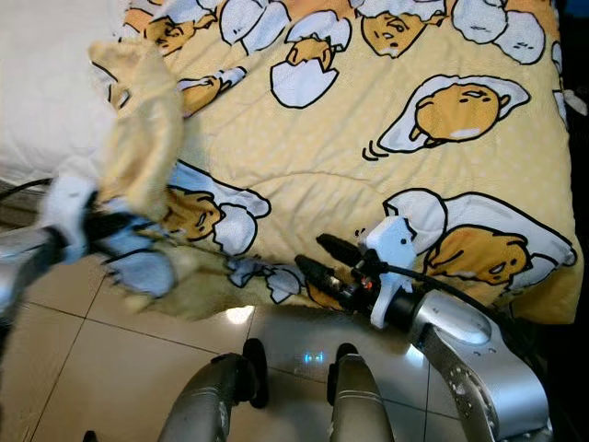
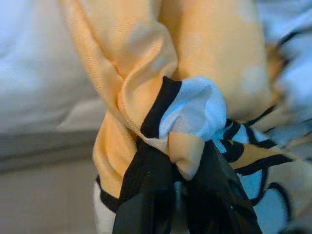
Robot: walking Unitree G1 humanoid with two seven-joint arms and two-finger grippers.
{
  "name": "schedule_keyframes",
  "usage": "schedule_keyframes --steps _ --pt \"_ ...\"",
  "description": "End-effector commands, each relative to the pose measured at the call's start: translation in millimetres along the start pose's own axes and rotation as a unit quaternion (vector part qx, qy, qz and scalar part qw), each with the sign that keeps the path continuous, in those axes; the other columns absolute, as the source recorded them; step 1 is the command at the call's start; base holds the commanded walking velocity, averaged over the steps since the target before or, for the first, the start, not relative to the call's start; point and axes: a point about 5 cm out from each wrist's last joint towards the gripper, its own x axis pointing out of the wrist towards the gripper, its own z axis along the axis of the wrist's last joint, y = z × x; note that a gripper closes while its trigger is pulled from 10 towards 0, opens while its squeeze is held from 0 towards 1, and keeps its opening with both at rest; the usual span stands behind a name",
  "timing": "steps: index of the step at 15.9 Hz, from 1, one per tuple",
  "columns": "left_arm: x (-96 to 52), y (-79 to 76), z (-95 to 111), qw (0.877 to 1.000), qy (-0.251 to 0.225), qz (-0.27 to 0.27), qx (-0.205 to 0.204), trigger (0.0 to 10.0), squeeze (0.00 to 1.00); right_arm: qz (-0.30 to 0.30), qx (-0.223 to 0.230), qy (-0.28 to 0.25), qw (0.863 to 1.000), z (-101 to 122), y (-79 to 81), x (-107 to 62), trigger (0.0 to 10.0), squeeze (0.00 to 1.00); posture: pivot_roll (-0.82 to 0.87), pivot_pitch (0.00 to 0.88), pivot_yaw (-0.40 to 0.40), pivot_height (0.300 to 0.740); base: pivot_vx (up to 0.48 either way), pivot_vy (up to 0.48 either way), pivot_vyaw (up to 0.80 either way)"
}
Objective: Clean up the room
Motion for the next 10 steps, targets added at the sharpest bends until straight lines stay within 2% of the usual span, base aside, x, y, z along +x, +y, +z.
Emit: schedule_keyframes --steps 1,2,3,5,7,10 --pt "-17.2 22.0 -13.9 0.998 0.036 0.054 0.003 0.0 0.0 0.011 0.001 0.002 1.0 -3.8 3.6 0.5 10.0 0.0 -0.09 0.218 0.133 0.74 0.0 0.0 0.0" --pt "-24.5 29.7 -19.5 0.996 0.054 0.072 0.008 0.0 0.0 0.012 0.001 0.001 1.0 -4.1 3.8 1.0 10.0 0.0 -0.09 0.218 0.133 0.74 0.0 0.0 0.0" --pt "-37.1 45.4 -29.9 0.99 0.083 0.11 0.007 0.0 0.0 0.022 0.004 -0.005 1.0 -4.1 6.6 2.4 10.0 0.0 -0.08 0.214 0.132 0.74 0.0 0.0 0.0" --pt "-54.6 64.4 -43.8 0.98 0.124 0.155 -0.005 0.0 0.0 0.073 0.02 -0.022 0.997 -0.9 17.2 3.8 10.0 0.0 -0.07 0.213 0.131 0.74 0.0 0.0 0.0" --pt "-61.7 69.1 -54.6 0.974 0.149 0.168 -0.023 0.0 0.0 0.11 0.017 -0.016 0.994 -1.2 24.2 3.6 10.0 0.0 -0.07 0.21 0.131 0.74 0.0 0.0 0.0" --pt "-66.8 66.0 -74.2 0.965 0.191 0.173 -0.037 0.0 0.0 0.113 0.004 -0.005 0.994 -4.4 22.9 4.4 10.0 0.0 -0.07 0.207 0.132 0.74 0.0 0.0 0.0"
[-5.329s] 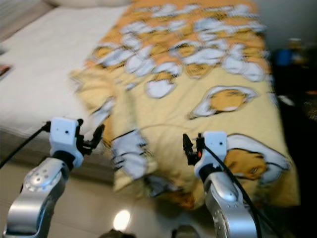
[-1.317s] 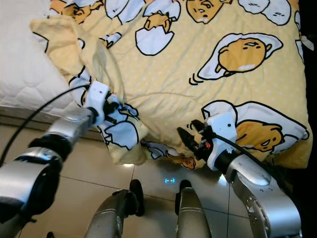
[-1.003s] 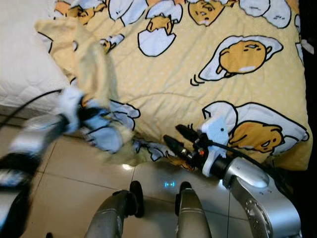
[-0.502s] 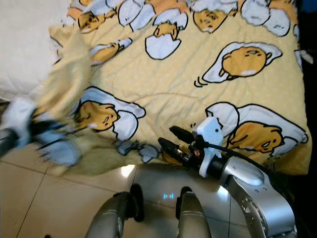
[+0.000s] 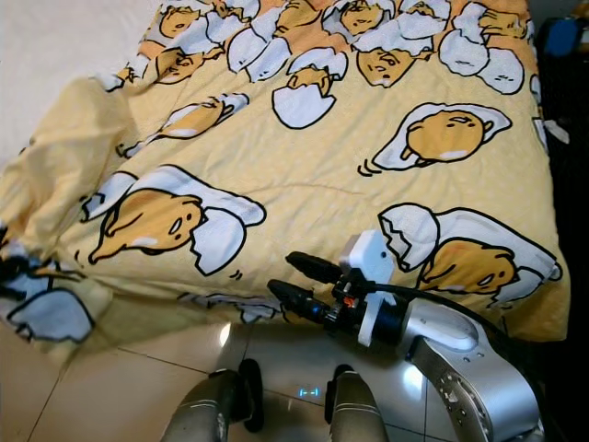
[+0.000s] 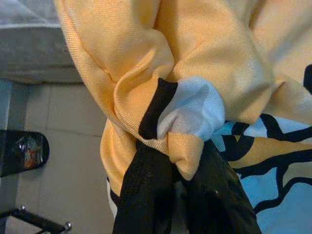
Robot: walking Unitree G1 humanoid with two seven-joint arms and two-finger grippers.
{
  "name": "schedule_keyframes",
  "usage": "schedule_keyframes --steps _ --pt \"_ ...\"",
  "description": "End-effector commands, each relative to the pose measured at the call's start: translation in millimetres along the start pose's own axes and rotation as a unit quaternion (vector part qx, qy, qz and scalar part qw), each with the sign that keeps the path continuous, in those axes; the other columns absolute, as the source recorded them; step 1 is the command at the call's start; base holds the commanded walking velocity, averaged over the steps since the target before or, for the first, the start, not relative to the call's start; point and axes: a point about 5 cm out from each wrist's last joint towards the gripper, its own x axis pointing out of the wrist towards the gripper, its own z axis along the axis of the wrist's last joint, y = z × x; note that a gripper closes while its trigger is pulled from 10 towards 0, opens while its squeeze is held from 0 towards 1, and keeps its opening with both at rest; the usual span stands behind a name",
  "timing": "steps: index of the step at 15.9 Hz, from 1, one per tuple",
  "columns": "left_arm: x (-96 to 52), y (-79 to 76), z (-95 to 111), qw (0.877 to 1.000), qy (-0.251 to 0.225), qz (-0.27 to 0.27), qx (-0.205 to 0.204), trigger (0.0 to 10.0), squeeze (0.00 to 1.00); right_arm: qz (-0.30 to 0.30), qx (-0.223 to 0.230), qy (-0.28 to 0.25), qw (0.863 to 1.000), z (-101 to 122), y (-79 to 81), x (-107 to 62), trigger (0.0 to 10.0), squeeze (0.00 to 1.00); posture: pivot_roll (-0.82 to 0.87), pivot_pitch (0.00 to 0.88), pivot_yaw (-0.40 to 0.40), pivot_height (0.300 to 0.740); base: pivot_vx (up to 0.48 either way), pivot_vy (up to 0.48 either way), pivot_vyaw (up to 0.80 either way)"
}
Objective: Clean up the room
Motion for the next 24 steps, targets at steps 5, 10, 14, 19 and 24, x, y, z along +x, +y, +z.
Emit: schedule_keyframes --steps 5,10,14,19,24 --pt "-9.5 21.0 -41.3 0.994 0.087 0.065 -0.008 0.0 0.0 0.016 -0.011 0.012 1.0 -5.5 4.5 0.2 10.0 0.0 -0.07 0.205 0.126 0.74 0.0 0.0 0.0" --pt "-13.2 28.7 -45.0 0.991 0.103 0.083 0.003 10.0 0.0 0.059 0.007 0.007 0.998 -6.4 13.0 1.9 10.0 0.0 -0.07 0.199 0.12 0.74 0.0 0.0 0.0" --pt "-11.5 26.6 -42.5 0.993 0.091 0.078 -0.008 10.0 1.0 0.078 0.015 0.006 0.997 -5.8 14.3 1.9 10.0 0.0 -0.07 0.194 0.119 0.74 0.0 0.0 0.0" --pt "-15.9 32.6 -42.7 0.991 0.1 0.093 0.004 10.0 1.0 0.081 0.019 0.007 0.997 -6.8 14.0 1.5 10.0 0.0 -0.07 0.184 0.121 0.74 0.0 0.0 0.0" --pt "-15.5 27.8 -43.2 0.993 0.082 0.081 -0.018 10.0 1.0 0.078 0.019 0.007 0.997 -8.2 13.2 3.1 10.0 0.0 -0.07 0.186 0.116 0.74 0.0 0.0 0.0"
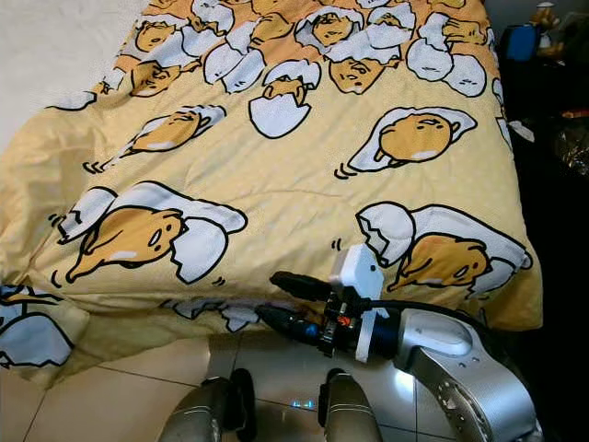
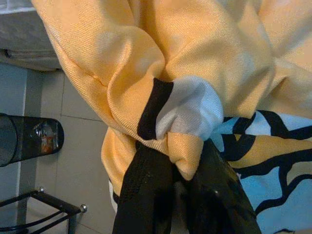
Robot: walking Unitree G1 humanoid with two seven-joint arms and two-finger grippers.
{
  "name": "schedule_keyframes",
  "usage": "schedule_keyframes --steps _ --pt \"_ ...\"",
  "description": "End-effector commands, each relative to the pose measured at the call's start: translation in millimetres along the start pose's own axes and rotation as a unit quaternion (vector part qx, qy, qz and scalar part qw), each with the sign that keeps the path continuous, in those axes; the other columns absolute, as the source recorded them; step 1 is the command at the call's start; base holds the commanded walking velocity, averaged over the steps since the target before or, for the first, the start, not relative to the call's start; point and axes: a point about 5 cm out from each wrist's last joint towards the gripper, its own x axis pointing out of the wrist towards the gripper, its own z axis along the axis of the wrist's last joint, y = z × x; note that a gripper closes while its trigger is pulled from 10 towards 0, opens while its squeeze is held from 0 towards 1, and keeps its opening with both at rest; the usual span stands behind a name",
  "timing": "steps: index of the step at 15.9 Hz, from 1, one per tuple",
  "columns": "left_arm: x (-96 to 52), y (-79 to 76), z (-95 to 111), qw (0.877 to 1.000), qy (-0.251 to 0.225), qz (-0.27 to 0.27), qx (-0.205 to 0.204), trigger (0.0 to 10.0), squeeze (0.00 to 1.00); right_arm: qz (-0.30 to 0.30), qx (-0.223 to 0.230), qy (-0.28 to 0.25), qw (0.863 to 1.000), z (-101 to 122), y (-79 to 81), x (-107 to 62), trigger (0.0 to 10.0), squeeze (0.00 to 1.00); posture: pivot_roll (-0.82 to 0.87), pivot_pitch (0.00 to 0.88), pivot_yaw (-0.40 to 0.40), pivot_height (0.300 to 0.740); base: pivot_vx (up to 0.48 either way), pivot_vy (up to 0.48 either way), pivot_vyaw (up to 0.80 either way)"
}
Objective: Clean up the room
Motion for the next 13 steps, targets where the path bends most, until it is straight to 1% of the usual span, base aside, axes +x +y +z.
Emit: schedule_keyframes --steps 1,2,3,4,6,7,8,9,11,13 --pt "-4.5 11.9 -12.9 0.999 0.023 0.032 -0.024 10.0 1.0 0.006 0.005 0.004 1.0 -2.7 0.9 1.1 10.0 0.0 -0.07 0.183 0.115 0.74 0.0 0.0 0.0" --pt "-4.1 10.7 -11.1 0.999 0.018 0.032 -0.03 10.0 1.0 0.005 0.005 0.005 1.0 -3.0 0.7 0.9 10.0 0.0 -0.07 0.183 0.115 0.74 0.0 0.0 0.0" --pt "-2.7 7.3 -5.3 0.998 -0.005 0.027 -0.048 10.0 1.0 0.003 0.005 0.006 1.0 -3.3 0.0 0.8 10.0 0.0 -0.07 0.178 0.115 0.74 0.0 0.0 0.0" --pt "-2.3 2.9 -1.5 0.998 -0.018 0.014 -0.06 10.0 1.0 0.0 0.004 0.006 1.0 -3.4 -0.7 0.9 10.0 0.0 -0.07 0.172 0.112 0.74 0.0 0.0 0.0" --pt "-1.5 -10.1 9.2 0.996 -0.055 -0.02 -0.063 10.0 1.0 -0.01 0.002 0.006 1.0 -4.3 -3.7 2.4 10.0 0.0 -0.07 0.164 0.105 0.74 0.0 0.0 0.0" --pt "-1.5 -12.7 11.9 0.995 -0.065 -0.026 -0.066 10.0 1.0 -0.015 0.001 0.006 1.0 -4.8 -4.6 3.1 10.0 0.0 -0.07 0.164 0.105 0.74 0.0 0.0 0.0" --pt "-1.7 -20.1 15.1 0.994 -0.074 -0.037 -0.072 10.0 1.0 -0.032 -0.001 0.01 0.999 -7.2 -7.1 5.5 10.0 0.0 -0.06 0.159 0.103 0.74 0.0 0.0 0.0" --pt "-1.8 -24.1 14.9 0.994 -0.073 -0.038 -0.072 10.0 1.0 -0.036 0.0 0.01 0.999 -9.1 -7.7 6.6 10.0 0.0 -0.06 0.156 0.099 0.74 0.0 0.0 0.0" --pt "-2.5 -27.0 13.6 0.994 -0.072 -0.036 -0.068 10.0 1.0 -0.044 0.0 0.006 0.999 -10.3 -8.7 9.2 10.0 0.0 -0.06 0.155 0.101 0.74 0.0 0.0 0.0" --pt "-2.8 -26.9 12.6 0.995 -0.071 -0.034 -0.066 10.0 1.0 -0.046 -0.001 0.005 0.999 -10.5 -9.3 9.4 10.0 0.0 -0.06 0.154 0.103 0.74 0.0 0.0 0.0"
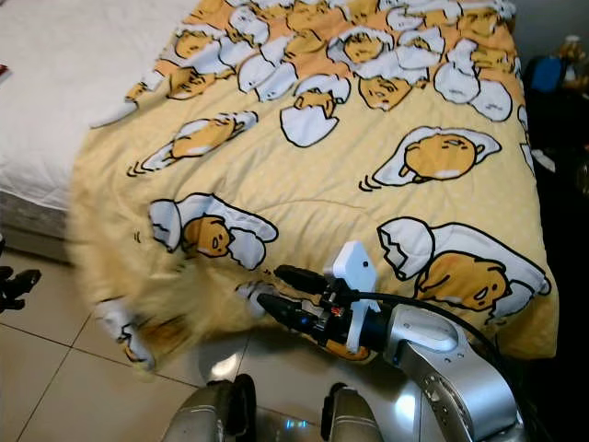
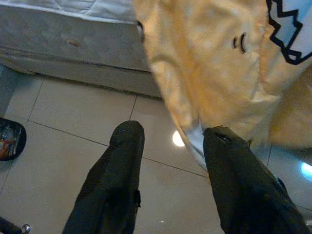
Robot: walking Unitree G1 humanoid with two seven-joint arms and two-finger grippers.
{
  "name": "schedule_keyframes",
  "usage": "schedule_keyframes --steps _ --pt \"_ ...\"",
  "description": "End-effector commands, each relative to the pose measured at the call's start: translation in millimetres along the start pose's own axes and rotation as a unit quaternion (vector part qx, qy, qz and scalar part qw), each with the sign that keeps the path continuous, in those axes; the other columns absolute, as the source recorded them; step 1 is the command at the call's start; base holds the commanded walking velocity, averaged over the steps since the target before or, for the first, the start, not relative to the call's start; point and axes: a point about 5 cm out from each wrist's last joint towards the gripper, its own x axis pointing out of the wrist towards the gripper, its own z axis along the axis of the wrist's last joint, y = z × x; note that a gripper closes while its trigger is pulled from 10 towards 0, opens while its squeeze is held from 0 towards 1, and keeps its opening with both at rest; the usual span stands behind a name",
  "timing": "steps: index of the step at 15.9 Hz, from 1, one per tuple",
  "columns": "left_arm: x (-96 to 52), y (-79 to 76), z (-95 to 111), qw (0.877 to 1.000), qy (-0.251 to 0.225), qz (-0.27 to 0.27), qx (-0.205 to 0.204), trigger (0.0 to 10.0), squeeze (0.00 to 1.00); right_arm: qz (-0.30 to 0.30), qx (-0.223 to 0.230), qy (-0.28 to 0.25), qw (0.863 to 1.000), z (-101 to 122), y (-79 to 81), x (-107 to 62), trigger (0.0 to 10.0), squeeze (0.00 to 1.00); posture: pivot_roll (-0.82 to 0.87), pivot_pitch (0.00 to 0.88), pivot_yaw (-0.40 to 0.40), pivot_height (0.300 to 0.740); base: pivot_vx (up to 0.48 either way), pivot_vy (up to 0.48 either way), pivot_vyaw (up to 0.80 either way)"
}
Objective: Clean up the room
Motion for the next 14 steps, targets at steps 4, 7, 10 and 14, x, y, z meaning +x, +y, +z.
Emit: schedule_keyframes --steps 4,7,10,14 --pt "-1.9 -1.7 9.3 0.999 -0.033 0.013 0.011 10.0 1.0 -0.026 -0.003 0.002 1.0 -4.0 -2.2 -1.9 10.0 0.0 -0.07 0.139 0.098 0.74 0.0 0.0 0.0" --pt "-10.2 -52.6 48.1 0.983 -0.179 -0.039 0.014 10.0 1.0 -0.179 -0.004 0.003 0.984 -15.6 -20.9 -6.6 10.0 0.0 -0.07 0.098 0.089 0.74 0.0 0.0 0.0" --pt "-21.7 -106.1 63.5 0.969 -0.234 -0.077 -0.004 10.0 0.0 -0.341 0.024 0.013 0.94 -29.0 -40.2 -12.5 10.0 0.0 -0.08 0.064 0.084 0.74 0.0 0.0 0.0" --pt "-33.2 -171.5 51.2 0.961 -0.241 -0.135 -0.006 10.0 0.0 -0.452 0.074 0.026 0.889 -45.1 -43.1 -20.5 10.0 0.0 -0.09 0.033 0.068 0.74 0.0 0.0 -0.58"
